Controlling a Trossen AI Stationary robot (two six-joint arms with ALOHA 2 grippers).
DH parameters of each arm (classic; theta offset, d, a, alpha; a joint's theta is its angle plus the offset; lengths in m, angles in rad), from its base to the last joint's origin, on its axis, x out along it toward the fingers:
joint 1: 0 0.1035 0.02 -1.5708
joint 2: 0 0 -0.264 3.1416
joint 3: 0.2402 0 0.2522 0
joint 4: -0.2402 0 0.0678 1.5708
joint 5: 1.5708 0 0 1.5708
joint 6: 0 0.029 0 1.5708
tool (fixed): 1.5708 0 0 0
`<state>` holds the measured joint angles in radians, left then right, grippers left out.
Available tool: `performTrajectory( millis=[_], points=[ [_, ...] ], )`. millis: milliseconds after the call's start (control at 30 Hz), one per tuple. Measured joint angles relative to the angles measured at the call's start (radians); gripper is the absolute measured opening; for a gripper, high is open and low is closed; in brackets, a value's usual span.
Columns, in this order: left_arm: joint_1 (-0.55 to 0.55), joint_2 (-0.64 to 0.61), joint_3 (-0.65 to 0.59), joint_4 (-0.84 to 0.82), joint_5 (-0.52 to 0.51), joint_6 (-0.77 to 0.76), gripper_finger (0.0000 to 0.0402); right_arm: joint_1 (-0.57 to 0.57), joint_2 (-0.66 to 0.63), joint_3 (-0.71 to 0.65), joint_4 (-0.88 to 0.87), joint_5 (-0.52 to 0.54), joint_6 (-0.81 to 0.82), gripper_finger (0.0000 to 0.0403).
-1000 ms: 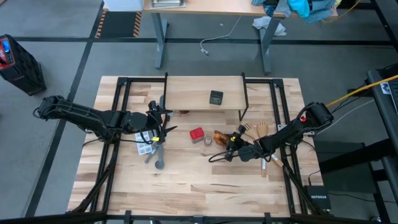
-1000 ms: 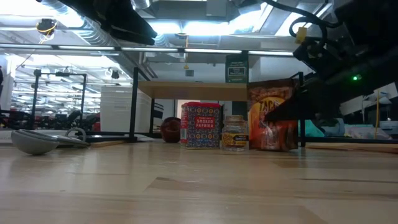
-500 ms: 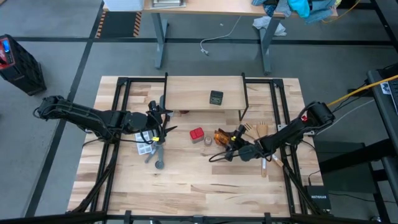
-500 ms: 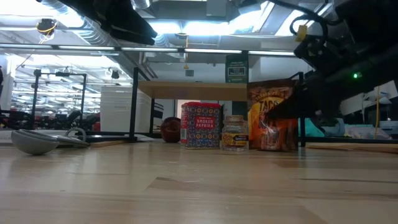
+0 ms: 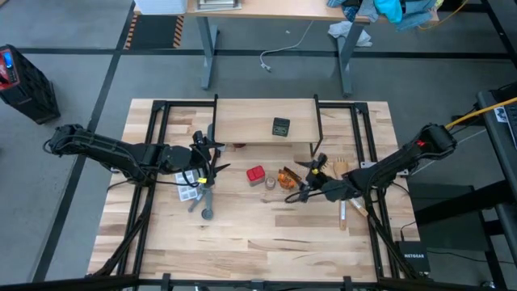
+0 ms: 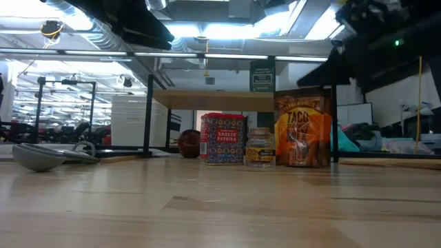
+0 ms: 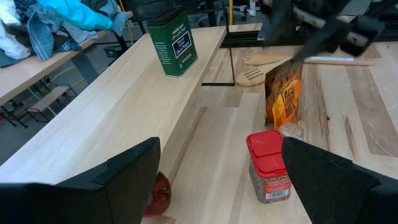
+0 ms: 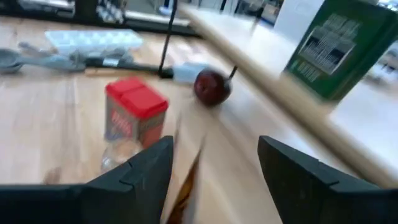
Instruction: Shelf spices
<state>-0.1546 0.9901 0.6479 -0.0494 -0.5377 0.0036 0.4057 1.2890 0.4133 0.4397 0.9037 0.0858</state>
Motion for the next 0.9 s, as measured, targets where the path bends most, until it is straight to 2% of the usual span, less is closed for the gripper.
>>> performTrajectory(
  millis=[233, 367, 467, 667, 800, 900],
  points=[
    [0.000, 0.000, 0.000, 0.000, 0.000, 0.003, 0.0329, -0.042, -0.127, 0.000, 0.019, 0.118, -0.185, 0.0241],
    [0.000, 0.000, 0.000, 0.002, 0.000, 0.007, 0.0329, -0.163, -0.171, 0.000, 0.038, 0.070, -0.257, 0.0241],
    [0.000, 0.000, 0.000, 0.002, 0.000, 0.002, 0.0329, -0.280, -0.190, 0.000, 0.041, -0.050, -0.273, 0.0241],
    [0.000, 0.000, 0.000, 0.000, 0.003, 0.001, 0.0329, -0.496, -0.198, 0.000, 0.091, -0.413, -0.239, 0.0241],
    [0.000, 0.000, 0.000, 0.000, 0.003, 0.004, 0.0329, -0.600, -0.198, 0.000, 0.095, -0.537, -0.215, 0.0241],
    [0.000, 0.000, 0.000, 0.000, 0.003, 0.014, 0.0329, -0.670, -0.198, 0.000, 0.095, -0.671, -0.178, 0.0241]
  ],
)
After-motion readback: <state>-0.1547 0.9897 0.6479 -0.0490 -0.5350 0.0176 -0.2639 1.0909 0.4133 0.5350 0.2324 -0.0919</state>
